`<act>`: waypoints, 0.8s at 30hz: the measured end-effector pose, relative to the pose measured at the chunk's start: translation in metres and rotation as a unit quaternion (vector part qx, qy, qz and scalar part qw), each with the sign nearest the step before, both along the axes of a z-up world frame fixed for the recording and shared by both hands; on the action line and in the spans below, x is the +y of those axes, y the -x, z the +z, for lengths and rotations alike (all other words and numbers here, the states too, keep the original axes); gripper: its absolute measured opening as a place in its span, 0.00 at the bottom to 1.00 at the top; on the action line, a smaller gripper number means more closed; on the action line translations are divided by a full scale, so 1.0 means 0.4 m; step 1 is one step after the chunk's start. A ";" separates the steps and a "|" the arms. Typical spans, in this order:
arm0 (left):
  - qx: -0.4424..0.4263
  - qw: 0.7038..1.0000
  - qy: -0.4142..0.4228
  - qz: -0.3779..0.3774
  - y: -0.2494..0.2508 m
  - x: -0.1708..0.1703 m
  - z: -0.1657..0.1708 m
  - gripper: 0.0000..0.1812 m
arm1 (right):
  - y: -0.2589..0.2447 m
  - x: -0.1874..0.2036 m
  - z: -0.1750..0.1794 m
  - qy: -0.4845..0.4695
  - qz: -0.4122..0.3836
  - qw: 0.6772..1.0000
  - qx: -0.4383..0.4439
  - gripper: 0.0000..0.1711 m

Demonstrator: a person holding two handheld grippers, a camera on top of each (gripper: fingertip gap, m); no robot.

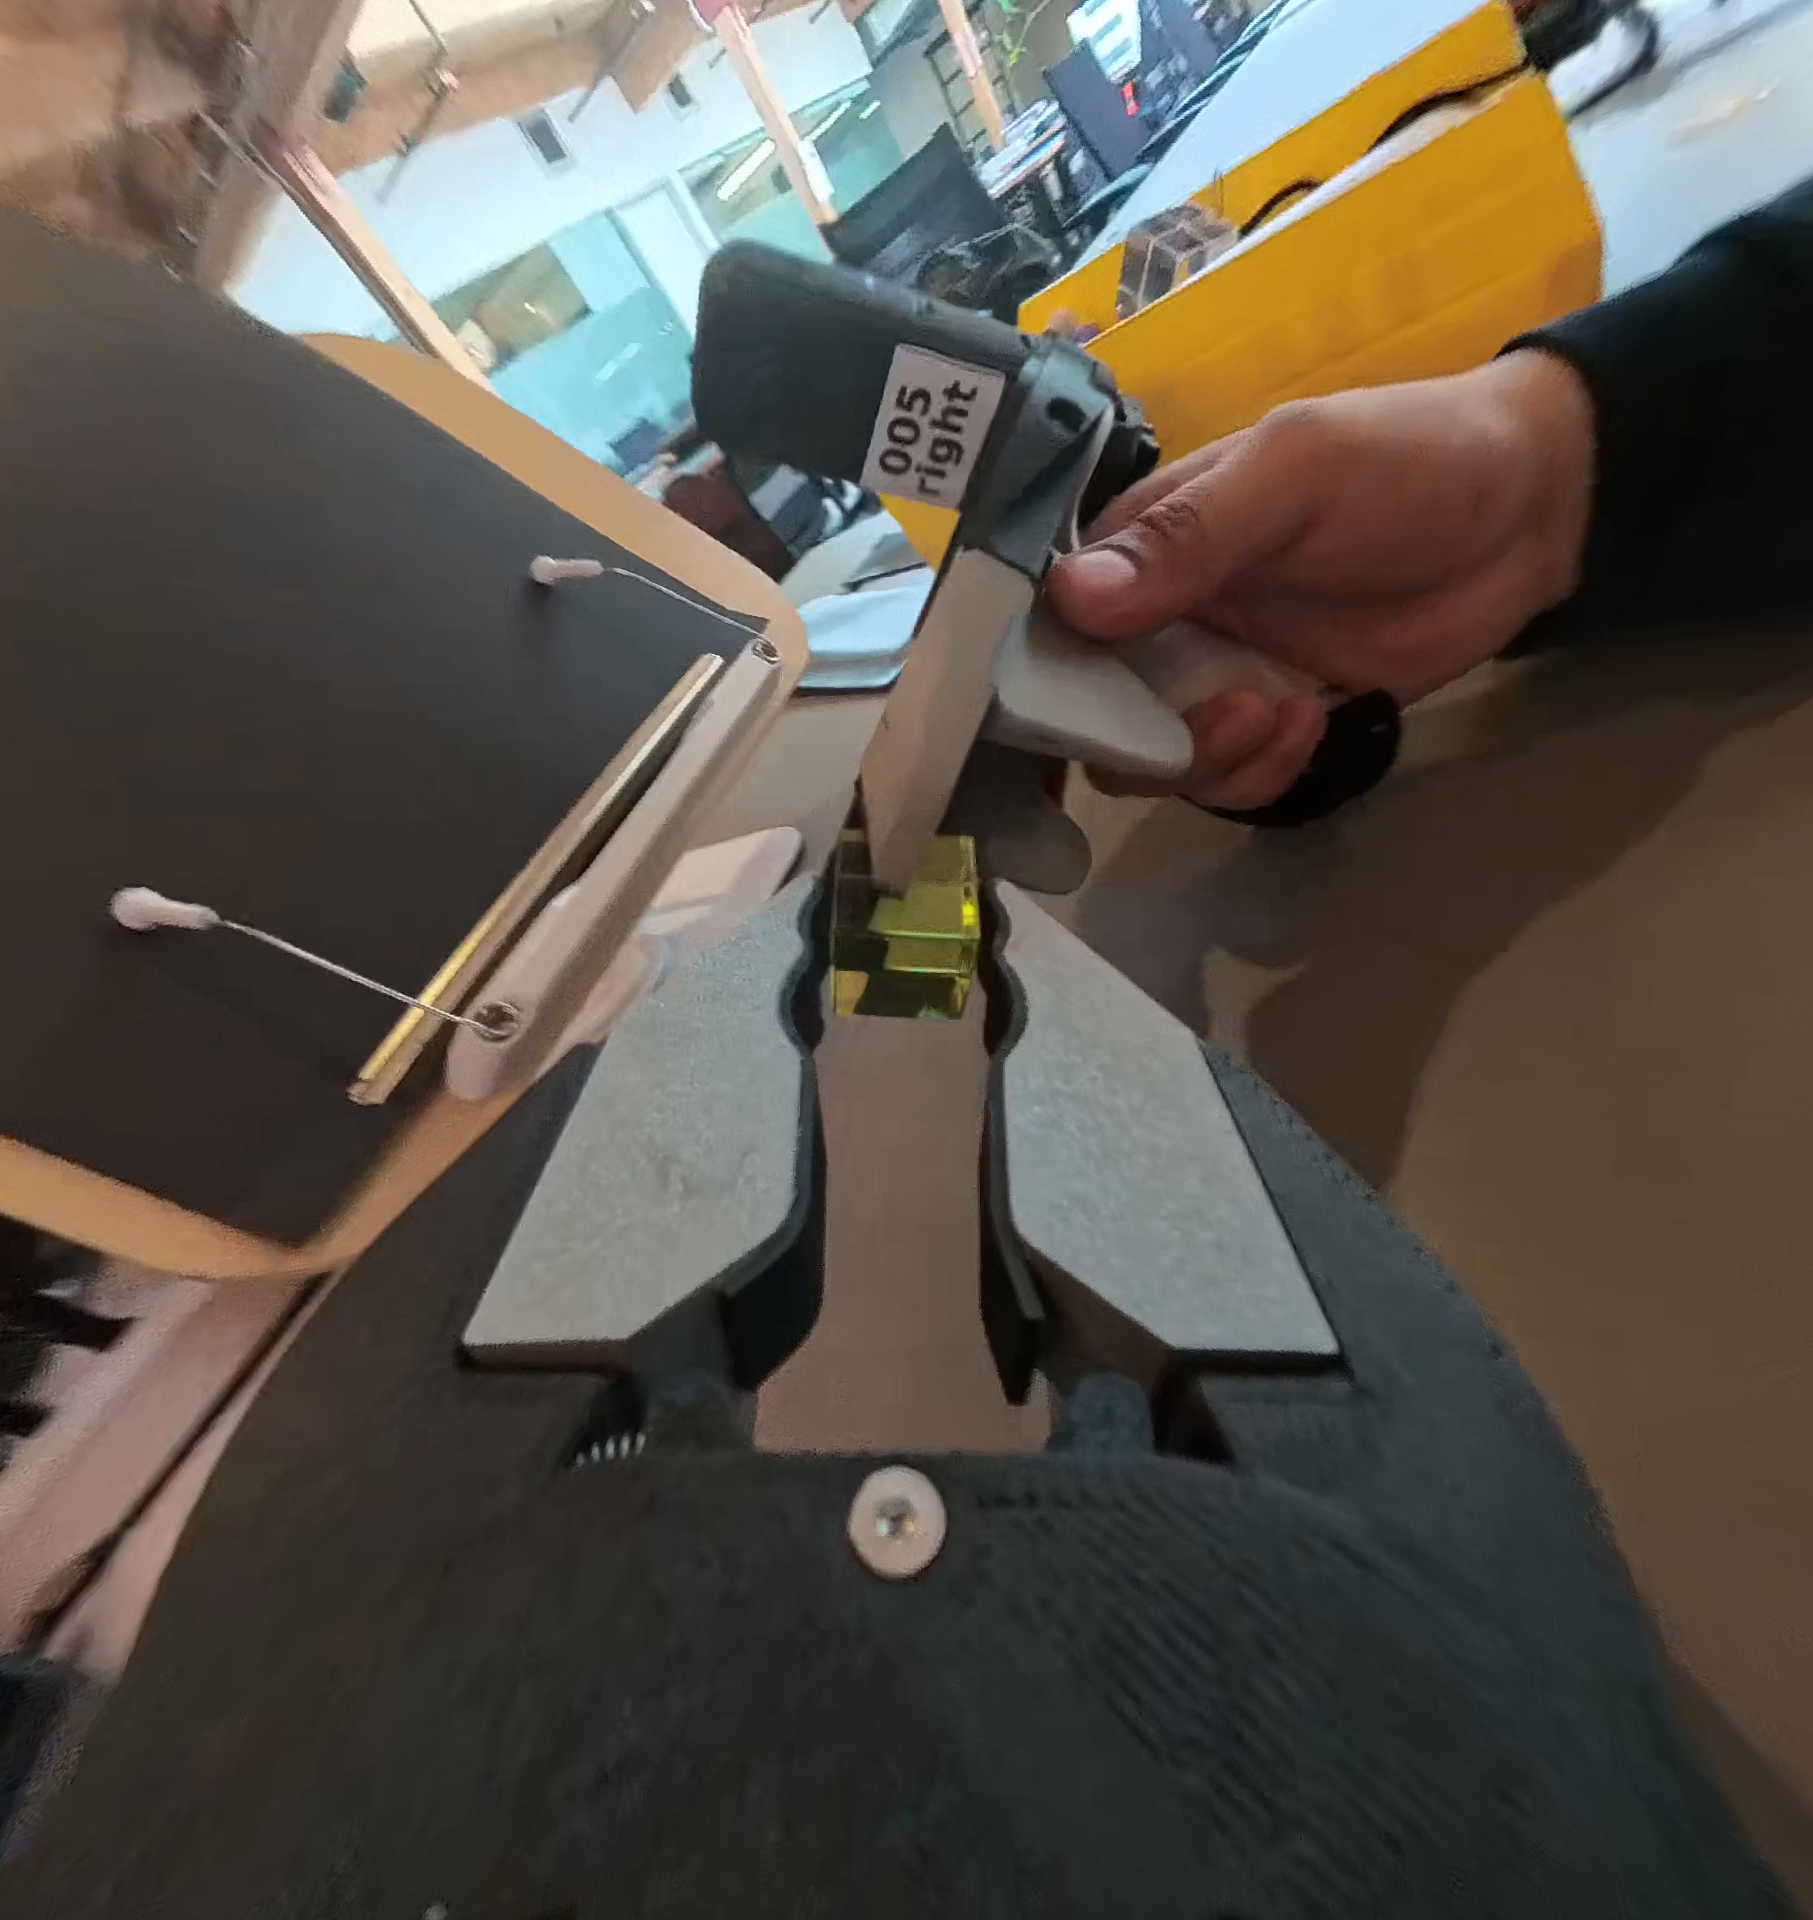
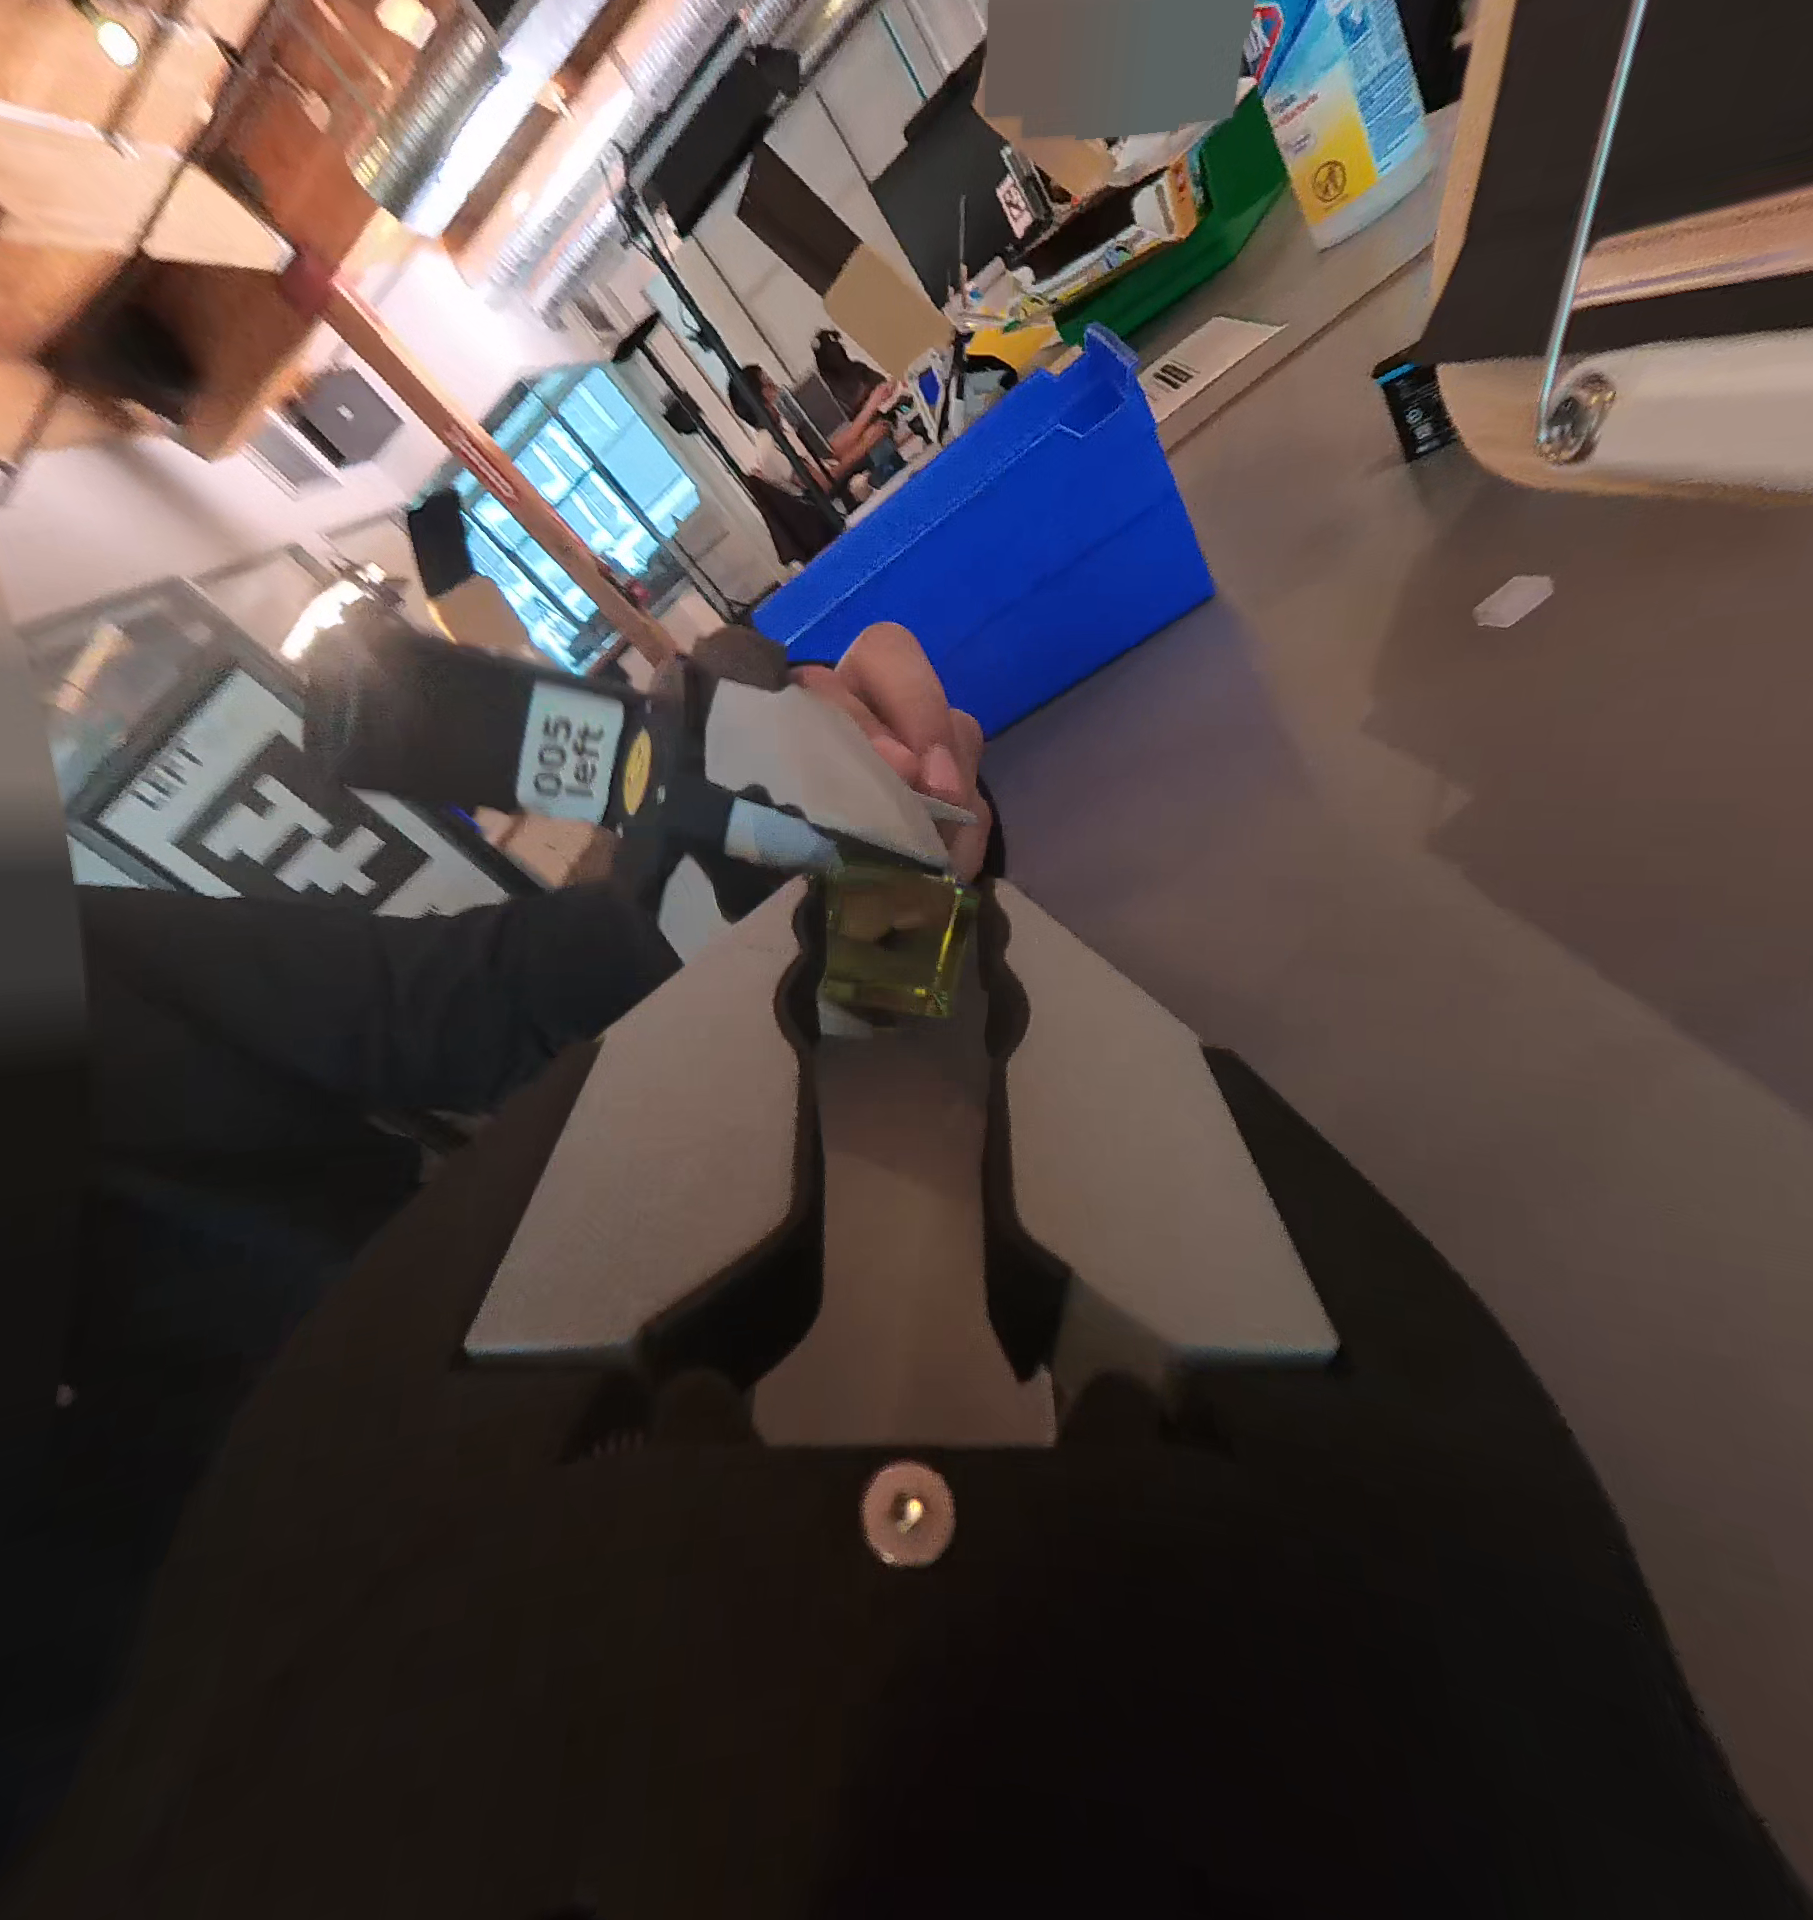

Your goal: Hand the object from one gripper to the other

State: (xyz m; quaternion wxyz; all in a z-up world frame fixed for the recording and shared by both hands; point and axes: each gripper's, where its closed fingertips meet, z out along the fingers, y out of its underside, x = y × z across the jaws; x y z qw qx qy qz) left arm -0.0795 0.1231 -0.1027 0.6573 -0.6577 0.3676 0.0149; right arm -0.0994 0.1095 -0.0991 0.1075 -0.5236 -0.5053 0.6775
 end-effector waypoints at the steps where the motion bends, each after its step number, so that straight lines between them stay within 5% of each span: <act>1: -0.021 1.000 0.015 -0.008 0.002 0.000 0.001 0.14 | -0.003 0.005 0.000 -0.016 -0.003 1.000 0.001 0.15; 5: -0.159 0.980 0.097 -0.074 -0.004 -0.015 0.019 0.14 | -0.022 0.019 0.011 -0.075 -0.006 0.997 0.010 0.18; 12: -0.452 0.828 0.273 -0.190 0.023 -0.029 0.058 0.14 | -0.081 -0.003 0.020 -0.261 0.030 0.963 0.057 0.24; 18: -0.504 0.758 0.363 -0.200 0.007 -0.028 0.011 0.14 | -0.049 -0.001 0.017 -0.431 -0.056 0.898 0.074 0.27; 21: -0.531 0.722 0.386 -0.218 -0.010 -0.032 0.009 0.14 | -0.048 -0.030 -0.013 -0.464 -0.032 0.882 0.068 0.27; 24: -0.523 0.722 0.395 -0.220 -0.026 -0.035 -0.001 0.14 | -0.039 -0.043 -0.033 -0.482 -0.025 0.874 0.061 0.24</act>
